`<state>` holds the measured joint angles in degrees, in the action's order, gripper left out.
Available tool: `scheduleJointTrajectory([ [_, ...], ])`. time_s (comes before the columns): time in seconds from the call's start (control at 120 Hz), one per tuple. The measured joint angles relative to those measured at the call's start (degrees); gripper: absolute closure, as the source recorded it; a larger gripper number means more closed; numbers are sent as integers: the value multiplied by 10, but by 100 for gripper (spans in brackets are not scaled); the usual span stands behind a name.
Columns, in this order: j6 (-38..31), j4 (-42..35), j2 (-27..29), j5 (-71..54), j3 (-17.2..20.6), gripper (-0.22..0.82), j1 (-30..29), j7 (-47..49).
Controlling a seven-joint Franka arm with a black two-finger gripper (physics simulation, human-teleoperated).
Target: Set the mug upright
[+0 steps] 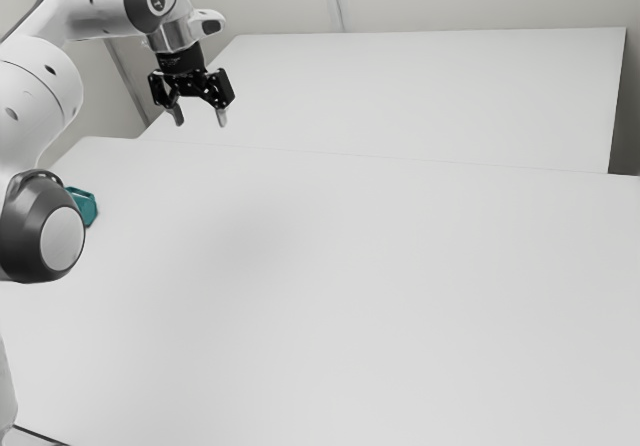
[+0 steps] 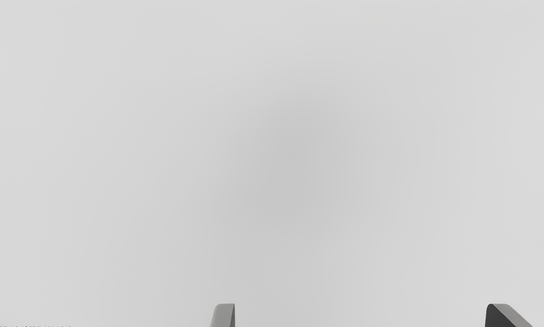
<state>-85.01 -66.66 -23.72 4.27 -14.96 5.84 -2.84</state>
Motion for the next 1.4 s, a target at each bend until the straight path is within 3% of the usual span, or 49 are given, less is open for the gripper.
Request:
scheduleJointTrajectory([
  [0.258, 1, -15, 10, -17, -5, 0, 1, 12],
  [0.367, 1, -17, 13, -27, -30, 0, -22, -1],
  [0.592, -39, 12, -27, -9, -43, 0, -139, -78],
  [0.767, -80, 90, -128, 46, -39, 0, -228, -152],
  [0.867, -112, 137, -196, 88, -24, 0, -278, -193],
  [1.025, -169, 184, -260, 118, 52, 0, -365, -253],
  [1.142, -202, 207, -289, 126, 83, 0, -400, -293],
  [1.4, -235, 227, -304, 130, 105, 0, -449, -373],
])
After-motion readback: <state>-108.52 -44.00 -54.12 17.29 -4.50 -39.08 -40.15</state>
